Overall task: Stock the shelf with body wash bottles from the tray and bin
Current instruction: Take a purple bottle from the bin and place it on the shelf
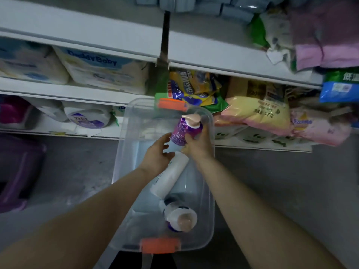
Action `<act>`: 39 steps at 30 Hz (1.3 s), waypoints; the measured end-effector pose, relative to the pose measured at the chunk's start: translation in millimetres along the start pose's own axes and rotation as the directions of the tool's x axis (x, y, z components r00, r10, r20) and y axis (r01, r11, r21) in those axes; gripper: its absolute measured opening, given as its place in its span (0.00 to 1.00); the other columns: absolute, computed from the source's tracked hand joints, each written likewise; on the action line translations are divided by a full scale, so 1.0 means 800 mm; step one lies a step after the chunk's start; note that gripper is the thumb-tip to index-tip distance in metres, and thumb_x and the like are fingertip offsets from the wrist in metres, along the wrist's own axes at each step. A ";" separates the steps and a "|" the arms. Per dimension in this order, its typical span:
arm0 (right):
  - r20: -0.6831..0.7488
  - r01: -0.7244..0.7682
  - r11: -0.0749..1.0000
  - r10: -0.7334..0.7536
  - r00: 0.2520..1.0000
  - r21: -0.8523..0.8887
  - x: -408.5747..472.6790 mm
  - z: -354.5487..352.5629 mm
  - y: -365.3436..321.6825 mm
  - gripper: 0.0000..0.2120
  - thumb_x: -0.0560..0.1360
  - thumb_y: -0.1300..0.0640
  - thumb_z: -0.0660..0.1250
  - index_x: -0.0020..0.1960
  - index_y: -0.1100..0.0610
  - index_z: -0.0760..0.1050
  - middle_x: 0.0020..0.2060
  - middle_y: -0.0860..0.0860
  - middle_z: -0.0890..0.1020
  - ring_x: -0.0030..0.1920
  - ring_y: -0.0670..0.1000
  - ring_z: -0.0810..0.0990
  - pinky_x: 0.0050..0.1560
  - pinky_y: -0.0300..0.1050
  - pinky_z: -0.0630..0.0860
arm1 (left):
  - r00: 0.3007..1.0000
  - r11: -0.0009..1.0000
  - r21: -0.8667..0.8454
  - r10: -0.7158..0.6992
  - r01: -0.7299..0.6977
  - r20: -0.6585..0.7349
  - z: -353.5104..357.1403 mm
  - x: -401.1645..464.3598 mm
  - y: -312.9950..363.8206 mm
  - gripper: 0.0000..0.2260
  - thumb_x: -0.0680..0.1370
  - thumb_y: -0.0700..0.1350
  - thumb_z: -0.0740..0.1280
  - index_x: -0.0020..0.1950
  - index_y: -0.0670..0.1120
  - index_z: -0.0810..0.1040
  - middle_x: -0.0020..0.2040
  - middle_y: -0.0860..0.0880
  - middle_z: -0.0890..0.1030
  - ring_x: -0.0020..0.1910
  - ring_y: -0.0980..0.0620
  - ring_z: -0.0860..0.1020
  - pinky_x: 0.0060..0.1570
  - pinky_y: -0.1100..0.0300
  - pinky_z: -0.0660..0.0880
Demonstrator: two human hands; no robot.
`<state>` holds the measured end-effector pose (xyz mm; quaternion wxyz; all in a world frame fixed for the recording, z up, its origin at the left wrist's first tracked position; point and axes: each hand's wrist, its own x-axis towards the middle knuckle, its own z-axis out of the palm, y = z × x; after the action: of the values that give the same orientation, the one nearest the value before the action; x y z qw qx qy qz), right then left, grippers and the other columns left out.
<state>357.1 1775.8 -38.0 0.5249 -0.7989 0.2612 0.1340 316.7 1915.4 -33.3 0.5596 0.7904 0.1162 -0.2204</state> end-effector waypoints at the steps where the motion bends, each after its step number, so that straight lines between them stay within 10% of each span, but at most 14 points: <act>1: -0.019 -0.006 1.000 0.007 1.000 0.026 0.007 0.004 0.000 0.39 0.69 0.51 0.70 0.75 0.39 0.56 0.68 0.53 0.75 0.64 0.55 0.78 0.64 0.59 0.76 | 1.000 1.000 -0.014 0.005 -0.005 0.005 0.003 0.012 0.001 0.28 0.77 0.35 0.67 0.75 0.49 0.64 0.67 0.49 0.73 0.65 0.51 0.73 0.55 0.62 0.73; 6: -0.072 0.089 0.995 -0.092 0.993 -0.041 0.021 0.015 0.012 0.36 0.70 0.59 0.77 0.73 0.49 0.65 0.67 0.50 0.75 0.64 0.50 0.76 0.62 0.47 0.75 | 0.999 1.000 -0.025 0.009 -0.008 0.033 0.009 0.057 0.002 0.30 0.78 0.31 0.64 0.77 0.47 0.59 0.66 0.52 0.69 0.63 0.56 0.70 0.52 0.70 0.69; 14: 0.023 0.096 0.995 -0.095 0.995 -0.034 0.040 0.022 0.035 0.29 0.66 0.55 0.81 0.59 0.39 0.69 0.56 0.43 0.79 0.57 0.47 0.80 0.59 0.51 0.80 | 0.998 0.999 0.039 0.031 -0.032 0.046 0.003 0.086 -0.022 0.29 0.77 0.30 0.62 0.76 0.50 0.63 0.62 0.56 0.72 0.61 0.59 0.71 0.42 0.82 0.66; 21: 0.123 0.173 0.983 -0.179 0.976 0.061 0.027 0.020 0.023 0.27 0.66 0.57 0.81 0.57 0.40 0.71 0.57 0.46 0.82 0.59 0.50 0.80 0.61 0.50 0.79 | 0.999 0.998 -0.040 0.041 -0.041 -0.008 -0.012 0.067 -0.015 0.32 0.76 0.29 0.65 0.76 0.49 0.62 0.61 0.53 0.73 0.61 0.55 0.73 0.56 0.62 0.73; 26: 0.263 0.131 0.978 -0.171 0.950 0.163 0.008 -0.003 -0.007 0.27 0.61 0.45 0.80 0.57 0.40 0.75 0.54 0.46 0.84 0.54 0.48 0.84 0.59 0.52 0.80 | 1.000 0.997 -0.073 -0.018 0.018 0.010 -0.029 0.024 0.003 0.40 0.66 0.32 0.74 0.74 0.48 0.64 0.61 0.51 0.76 0.58 0.54 0.75 0.52 0.72 0.73; 31: 0.431 0.089 0.980 -0.159 0.888 0.179 -0.023 -0.054 -0.066 0.25 0.71 0.50 0.77 0.65 0.47 0.73 0.60 0.49 0.81 0.56 0.48 0.82 0.62 0.53 0.79 | 0.989 0.977 -0.151 -0.146 0.150 0.036 -0.036 -0.039 0.039 0.39 0.64 0.37 0.77 0.72 0.47 0.66 0.59 0.47 0.79 0.60 0.47 0.77 0.61 0.49 0.76; 39: 0.548 0.138 0.979 -0.200 0.812 0.153 -0.086 -0.133 -0.171 0.21 0.76 0.48 0.71 0.66 0.50 0.69 0.59 0.50 0.81 0.54 0.48 0.82 0.52 0.46 0.80 | 0.991 0.952 -0.280 -0.110 0.126 0.071 -0.037 -0.136 0.117 0.44 0.56 0.49 0.82 0.70 0.53 0.68 0.60 0.49 0.79 0.59 0.50 0.78 0.59 0.48 0.78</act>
<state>370.2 1741.0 144.1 0.6299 -0.7153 0.0304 0.3010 268.1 1917.5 105.1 0.6559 0.6875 0.1781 -0.2560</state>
